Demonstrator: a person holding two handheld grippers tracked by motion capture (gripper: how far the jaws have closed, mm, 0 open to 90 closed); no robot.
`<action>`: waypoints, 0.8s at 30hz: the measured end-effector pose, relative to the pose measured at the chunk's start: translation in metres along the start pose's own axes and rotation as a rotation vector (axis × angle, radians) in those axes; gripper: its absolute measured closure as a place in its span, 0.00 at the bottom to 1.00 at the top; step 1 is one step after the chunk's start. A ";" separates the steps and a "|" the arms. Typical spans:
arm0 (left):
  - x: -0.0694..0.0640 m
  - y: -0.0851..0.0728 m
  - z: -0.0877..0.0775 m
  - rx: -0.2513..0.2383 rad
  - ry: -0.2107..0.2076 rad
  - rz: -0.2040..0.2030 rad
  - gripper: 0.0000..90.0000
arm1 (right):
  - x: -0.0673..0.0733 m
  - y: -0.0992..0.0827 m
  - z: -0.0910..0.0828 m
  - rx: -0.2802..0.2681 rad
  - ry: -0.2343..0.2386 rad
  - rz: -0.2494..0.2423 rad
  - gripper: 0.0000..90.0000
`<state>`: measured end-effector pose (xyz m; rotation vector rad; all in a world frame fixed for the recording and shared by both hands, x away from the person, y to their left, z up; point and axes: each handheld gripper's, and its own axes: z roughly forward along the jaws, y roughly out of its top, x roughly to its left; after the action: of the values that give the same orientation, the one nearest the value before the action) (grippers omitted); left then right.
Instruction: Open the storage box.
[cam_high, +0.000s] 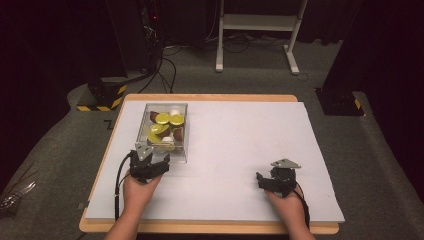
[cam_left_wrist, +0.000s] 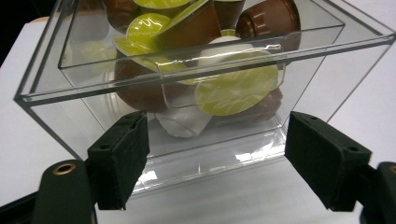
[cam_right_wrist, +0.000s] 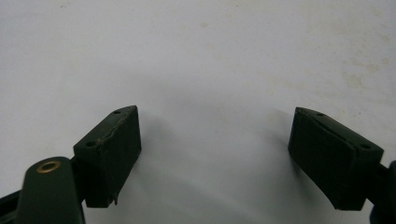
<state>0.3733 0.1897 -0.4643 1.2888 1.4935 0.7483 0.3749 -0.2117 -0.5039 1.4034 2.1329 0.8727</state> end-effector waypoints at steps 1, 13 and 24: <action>0.001 0.000 0.001 0.006 0.004 0.007 0.25 | 0.000 0.000 0.000 0.000 0.000 0.000 0.19; -0.004 0.009 0.008 -0.009 0.021 0.006 0.25 | 0.000 0.000 0.000 0.000 0.000 0.000 0.19; -0.007 0.008 0.015 0.001 0.050 -0.006 0.22 | 0.000 0.000 0.000 0.000 0.000 0.001 0.19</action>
<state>0.3898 0.1822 -0.4603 1.2736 1.5374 0.7814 0.3749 -0.2117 -0.5038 1.4042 2.1331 0.8729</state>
